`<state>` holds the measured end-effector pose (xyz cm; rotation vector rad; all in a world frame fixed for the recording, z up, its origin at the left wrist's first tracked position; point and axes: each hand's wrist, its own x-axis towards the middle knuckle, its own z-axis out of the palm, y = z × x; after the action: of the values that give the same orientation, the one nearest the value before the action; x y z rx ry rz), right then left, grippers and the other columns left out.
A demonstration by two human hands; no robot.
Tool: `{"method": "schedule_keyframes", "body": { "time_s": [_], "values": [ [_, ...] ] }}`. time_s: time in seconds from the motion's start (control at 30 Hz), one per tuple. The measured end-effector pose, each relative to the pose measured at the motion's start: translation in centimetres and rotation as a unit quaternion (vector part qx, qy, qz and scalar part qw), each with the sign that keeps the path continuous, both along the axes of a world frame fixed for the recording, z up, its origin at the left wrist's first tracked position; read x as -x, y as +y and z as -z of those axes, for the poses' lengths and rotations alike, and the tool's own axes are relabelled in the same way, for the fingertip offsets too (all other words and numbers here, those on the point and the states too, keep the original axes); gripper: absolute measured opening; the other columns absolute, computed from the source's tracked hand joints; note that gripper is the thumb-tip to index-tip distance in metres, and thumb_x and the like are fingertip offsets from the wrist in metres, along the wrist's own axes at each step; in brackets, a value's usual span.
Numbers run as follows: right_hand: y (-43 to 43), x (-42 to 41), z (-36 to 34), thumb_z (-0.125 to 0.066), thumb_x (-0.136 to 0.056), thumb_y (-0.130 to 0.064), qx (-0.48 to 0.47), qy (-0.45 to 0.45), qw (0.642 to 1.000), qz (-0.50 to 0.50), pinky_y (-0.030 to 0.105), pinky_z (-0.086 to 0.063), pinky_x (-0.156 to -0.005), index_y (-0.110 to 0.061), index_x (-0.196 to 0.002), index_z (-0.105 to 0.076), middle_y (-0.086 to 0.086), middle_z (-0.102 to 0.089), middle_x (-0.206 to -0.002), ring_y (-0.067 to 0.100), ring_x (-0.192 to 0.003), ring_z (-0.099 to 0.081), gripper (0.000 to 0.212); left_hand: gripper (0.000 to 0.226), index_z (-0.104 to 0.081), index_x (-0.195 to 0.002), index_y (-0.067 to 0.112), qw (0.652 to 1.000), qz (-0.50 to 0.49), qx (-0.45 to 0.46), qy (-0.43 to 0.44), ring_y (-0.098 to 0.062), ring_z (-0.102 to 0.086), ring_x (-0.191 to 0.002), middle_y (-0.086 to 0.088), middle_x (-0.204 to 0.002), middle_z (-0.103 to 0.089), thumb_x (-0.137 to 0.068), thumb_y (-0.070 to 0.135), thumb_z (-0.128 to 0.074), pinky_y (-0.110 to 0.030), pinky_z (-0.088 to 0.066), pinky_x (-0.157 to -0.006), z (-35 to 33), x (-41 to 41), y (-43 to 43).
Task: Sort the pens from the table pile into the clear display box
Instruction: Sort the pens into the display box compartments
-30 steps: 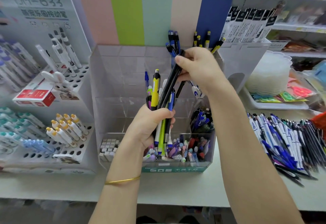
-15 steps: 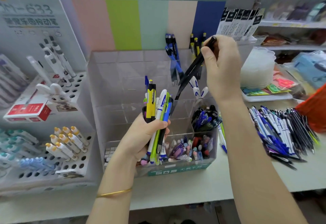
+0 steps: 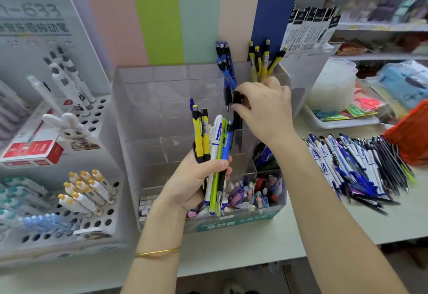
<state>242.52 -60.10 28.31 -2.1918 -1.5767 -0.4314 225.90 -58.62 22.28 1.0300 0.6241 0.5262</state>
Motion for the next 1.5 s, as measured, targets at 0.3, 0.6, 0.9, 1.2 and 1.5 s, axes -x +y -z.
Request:
{"method": "schedule_keyframes", "body": {
  "time_s": [0.3,0.6,0.9,1.2,1.5],
  "values": [
    [-1.1,0.6,0.2,-0.062,-0.087,-0.011,-0.170,0.110,0.978,-0.045,0.030,-0.041,-0.073,-0.013,-0.099,-0.064,-0.002,-0.063,-0.086,0.019,-0.085,-0.052,0.013,0.036,-0.057,-0.112,0.001,0.999,0.001,0.037,-0.028,-0.011,-0.065,-0.064,-0.001,-0.073,-0.069,-0.079,-0.007,-0.068,-0.024,-0.055,-0.060,-0.1,-0.6,-0.4],
    [-3.1,3.5,0.5,-0.071,-0.083,-0.033,0.017,0.306,0.942,-0.134,0.023,-0.043,-0.074,-0.020,-0.118,-0.055,-0.013,-0.045,-0.085,0.003,-0.077,-0.047,0.040,0.039,-0.058,-0.117,0.001,0.999,-0.021,-0.016,-0.043,-0.015,-0.066,-0.072,-0.006,-0.082,-0.068,-0.082,-0.013,-0.062,-0.025,-0.053,-0.064,-0.1,-1.1,-0.4],
    [-3.5,3.6,1.1,-0.060,-0.089,-0.007,-0.017,0.480,0.861,-0.166,0.035,-0.053,-0.068,-0.020,-0.112,-0.055,0.005,-0.058,-0.089,0.017,-0.076,-0.058,0.027,0.047,-0.058,-0.112,0.002,0.997,-0.030,0.004,-0.071,-0.015,-0.065,-0.066,-0.003,-0.075,-0.068,-0.067,0.001,-0.068,-0.027,-0.054,-0.061,0.3,-1.0,-0.8],
    [-3.3,4.2,1.6,-0.057,-0.090,-0.007,-0.037,0.523,0.838,-0.153,0.038,-0.055,-0.073,-0.020,-0.118,-0.055,0.001,-0.053,-0.085,0.021,-0.083,-0.059,0.030,0.049,-0.059,-0.120,0.006,0.992,-0.031,0.074,-0.097,-0.011,-0.065,-0.064,-0.001,-0.084,-0.073,-0.071,0.013,-0.066,-0.026,-0.056,-0.060,0.1,-0.6,-1.3],
    [-2.7,5.4,1.2,-0.046,-0.092,-0.001,-0.062,0.547,0.824,-0.130,0.031,-0.054,-0.054,-0.016,-0.113,-0.050,-0.001,-0.050,-0.074,0.015,-0.057,-0.056,0.026,0.070,-0.064,-0.111,0.004,0.982,-0.021,0.136,-0.127,-0.017,-0.064,-0.067,-0.006,-0.083,-0.066,-0.058,0.040,-0.090,-0.030,-0.057,-0.061,0.4,0.2,-1.1]
  ]
}}
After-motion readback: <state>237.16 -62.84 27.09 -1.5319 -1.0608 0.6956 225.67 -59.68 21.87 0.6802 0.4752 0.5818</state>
